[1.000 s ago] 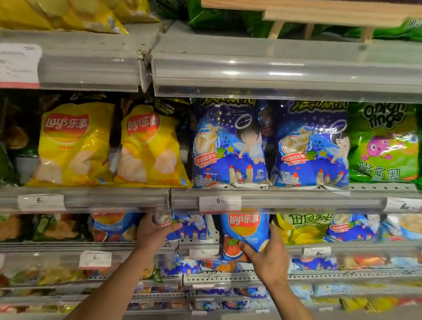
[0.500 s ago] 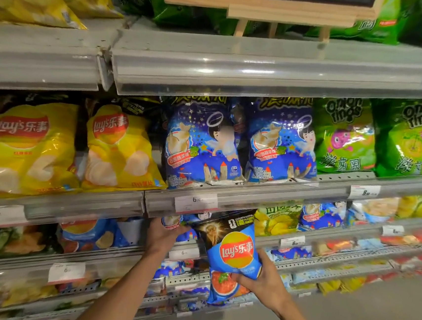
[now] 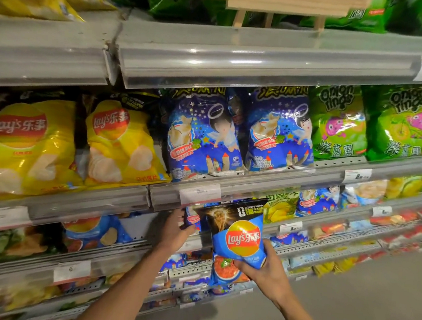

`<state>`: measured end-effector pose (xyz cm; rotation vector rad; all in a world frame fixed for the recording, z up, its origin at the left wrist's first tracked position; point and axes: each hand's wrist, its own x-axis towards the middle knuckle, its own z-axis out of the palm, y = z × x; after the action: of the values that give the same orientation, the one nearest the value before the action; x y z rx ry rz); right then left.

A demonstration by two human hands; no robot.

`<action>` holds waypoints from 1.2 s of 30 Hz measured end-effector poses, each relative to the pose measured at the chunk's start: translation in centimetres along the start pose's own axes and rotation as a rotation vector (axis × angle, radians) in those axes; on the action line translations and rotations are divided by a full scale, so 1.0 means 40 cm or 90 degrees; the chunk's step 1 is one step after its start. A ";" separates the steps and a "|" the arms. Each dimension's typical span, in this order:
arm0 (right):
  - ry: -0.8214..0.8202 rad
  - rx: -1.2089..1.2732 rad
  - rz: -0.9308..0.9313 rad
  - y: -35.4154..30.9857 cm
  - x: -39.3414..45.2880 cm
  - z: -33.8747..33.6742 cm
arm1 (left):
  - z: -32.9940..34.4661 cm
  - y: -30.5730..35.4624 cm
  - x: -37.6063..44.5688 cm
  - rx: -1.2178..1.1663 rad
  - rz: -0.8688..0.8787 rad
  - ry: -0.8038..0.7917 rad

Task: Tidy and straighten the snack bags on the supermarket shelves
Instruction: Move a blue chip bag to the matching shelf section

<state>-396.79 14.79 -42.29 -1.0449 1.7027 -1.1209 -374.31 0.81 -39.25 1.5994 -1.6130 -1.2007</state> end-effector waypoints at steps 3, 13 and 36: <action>0.007 0.004 -0.010 -0.018 -0.016 0.056 | -0.075 -0.060 -0.055 0.128 0.045 0.047; -0.035 -0.067 -0.104 -0.138 0.003 0.349 | -0.277 -0.280 -0.240 0.532 0.175 0.119; -0.049 -0.085 -0.059 -0.182 0.181 0.630 | -0.345 -0.314 -0.219 0.630 0.126 0.015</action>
<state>-374.23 -0.38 -43.38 -1.2460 1.7010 -1.0221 -355.26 7.96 -42.49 1.8837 -2.4701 -0.2283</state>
